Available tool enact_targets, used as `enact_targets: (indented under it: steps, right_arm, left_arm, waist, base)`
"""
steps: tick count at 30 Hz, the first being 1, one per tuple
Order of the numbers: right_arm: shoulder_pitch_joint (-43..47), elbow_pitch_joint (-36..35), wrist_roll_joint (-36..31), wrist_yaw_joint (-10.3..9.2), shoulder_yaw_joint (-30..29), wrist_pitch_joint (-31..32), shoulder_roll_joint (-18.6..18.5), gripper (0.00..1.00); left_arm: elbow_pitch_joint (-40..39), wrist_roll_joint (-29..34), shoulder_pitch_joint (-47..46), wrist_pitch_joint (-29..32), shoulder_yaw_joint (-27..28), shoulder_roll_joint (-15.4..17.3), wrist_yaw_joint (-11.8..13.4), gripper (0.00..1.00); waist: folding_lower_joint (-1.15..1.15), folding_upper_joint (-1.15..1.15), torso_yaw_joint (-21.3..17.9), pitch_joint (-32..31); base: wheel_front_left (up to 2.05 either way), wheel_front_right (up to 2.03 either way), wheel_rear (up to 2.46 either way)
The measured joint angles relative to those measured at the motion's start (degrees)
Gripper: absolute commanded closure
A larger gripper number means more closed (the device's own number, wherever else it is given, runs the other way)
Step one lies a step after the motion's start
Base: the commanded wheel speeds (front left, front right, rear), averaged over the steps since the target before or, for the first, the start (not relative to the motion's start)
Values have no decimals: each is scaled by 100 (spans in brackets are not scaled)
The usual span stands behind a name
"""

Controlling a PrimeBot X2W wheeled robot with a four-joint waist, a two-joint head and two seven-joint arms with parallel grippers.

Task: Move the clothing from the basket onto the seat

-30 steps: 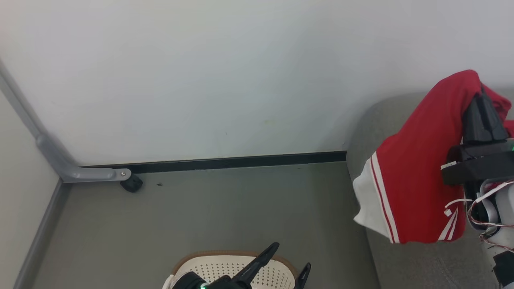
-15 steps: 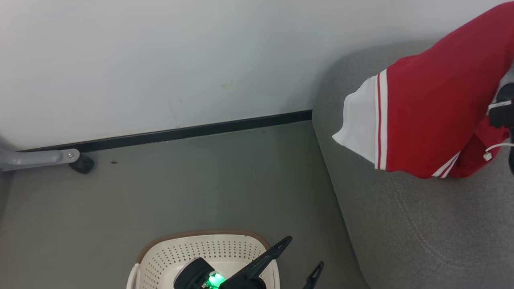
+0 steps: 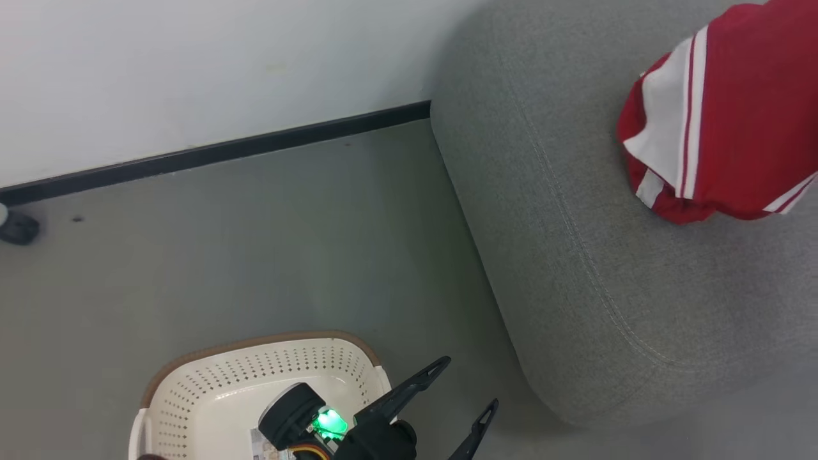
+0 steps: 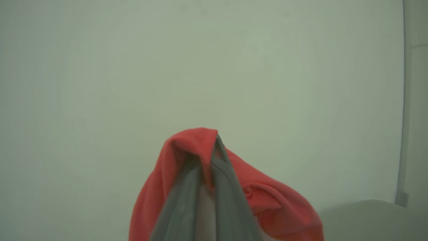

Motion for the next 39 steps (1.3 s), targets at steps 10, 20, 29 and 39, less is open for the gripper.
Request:
enact_targets:
  steps: [10,20,29,39]
  right_arm:
    - [-404,438,99,8,-191,-23,-66,100]
    - [-453,929,313,53,-560,-42,-221,100]
    - [-792,1168,333,144,-617,-42,-197,100]
    - [-1153,1823,423,348,-591,-43,-160,100]
  left_arm:
    - [-151,55,-194,281,-119,165,-98,0]
    - [-307,213,-459,599,-201,330,-193,0]
    - [-410,263,-663,765,-221,404,-199,0]
    - [-506,327,-803,842,-242,445,-242,0]
  waist:
    - [0,0,-532,461]
    - [0,0,-876,1114]
    - [0,0,-891,1646]
    - [0,0,-686,2085]
  base:
    - [0,0,0]
    - [0,0,0]
    - [0,0,0]
    - [0,0,0]
